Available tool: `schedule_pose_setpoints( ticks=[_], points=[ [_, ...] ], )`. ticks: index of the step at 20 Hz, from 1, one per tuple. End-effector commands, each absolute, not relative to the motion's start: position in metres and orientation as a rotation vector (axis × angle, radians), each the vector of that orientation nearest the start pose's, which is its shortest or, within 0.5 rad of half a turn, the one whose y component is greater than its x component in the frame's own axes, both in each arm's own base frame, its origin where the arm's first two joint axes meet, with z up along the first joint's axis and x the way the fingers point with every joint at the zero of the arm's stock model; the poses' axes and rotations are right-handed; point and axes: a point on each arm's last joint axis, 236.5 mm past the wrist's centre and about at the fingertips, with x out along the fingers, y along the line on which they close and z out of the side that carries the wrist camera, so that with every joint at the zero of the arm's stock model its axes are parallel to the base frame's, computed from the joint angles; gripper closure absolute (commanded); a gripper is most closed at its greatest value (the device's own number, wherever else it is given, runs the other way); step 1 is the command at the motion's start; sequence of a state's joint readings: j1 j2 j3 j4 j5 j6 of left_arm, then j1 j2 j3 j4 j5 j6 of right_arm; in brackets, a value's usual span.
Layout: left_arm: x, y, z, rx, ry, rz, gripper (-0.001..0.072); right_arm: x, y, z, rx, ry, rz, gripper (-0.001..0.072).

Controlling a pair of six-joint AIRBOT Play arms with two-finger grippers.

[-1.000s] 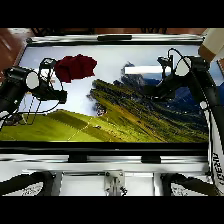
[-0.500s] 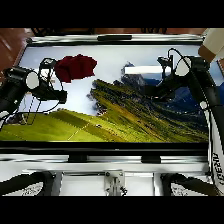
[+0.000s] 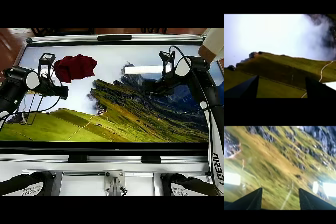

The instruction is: Fold the shirts.

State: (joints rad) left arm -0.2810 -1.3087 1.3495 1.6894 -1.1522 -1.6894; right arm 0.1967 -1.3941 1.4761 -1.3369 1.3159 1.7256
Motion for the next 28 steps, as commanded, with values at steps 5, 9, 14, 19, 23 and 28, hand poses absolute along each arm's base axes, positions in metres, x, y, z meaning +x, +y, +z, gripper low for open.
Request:
schedule_pose_setpoints(
  ticks=[5,9,14,19,23,28],
  points=[
    [0.436,-0.113,0.074,0.085,1.017,-0.159,-0.0013,0.409,0.145,0.076,0.202,1.24,0.294,0.0167],
    [0.462,-0.115,0.064,0.125,1.017,-0.175,-0.0013,0.414,0.144,0.077,0.141,1.206,0.333,0.0168],
    [0.549,-0.061,0.052,0.013,1.0,-0.019,-0.0012,0.421,0.152,0.083,0.174,1.168,0.352,0.0167],
    [0.6,0.004,0.005,-0.063,1.01,0.095,-0.0013,0.421,0.158,0.085,0.193,1.162,0.37,0.0167],
    [0.623,0.006,-0.028,-0.079,0.972,0.088,-0.0013,0.428,0.158,0.088,0.199,1.13,0.366,0.0168],
    [0.647,-0.023,-0.049,-0.234,0.903,0.021,-0.0013,0.428,0.158,0.088,0.196,1.129,0.368,0.0167]
  ],
)
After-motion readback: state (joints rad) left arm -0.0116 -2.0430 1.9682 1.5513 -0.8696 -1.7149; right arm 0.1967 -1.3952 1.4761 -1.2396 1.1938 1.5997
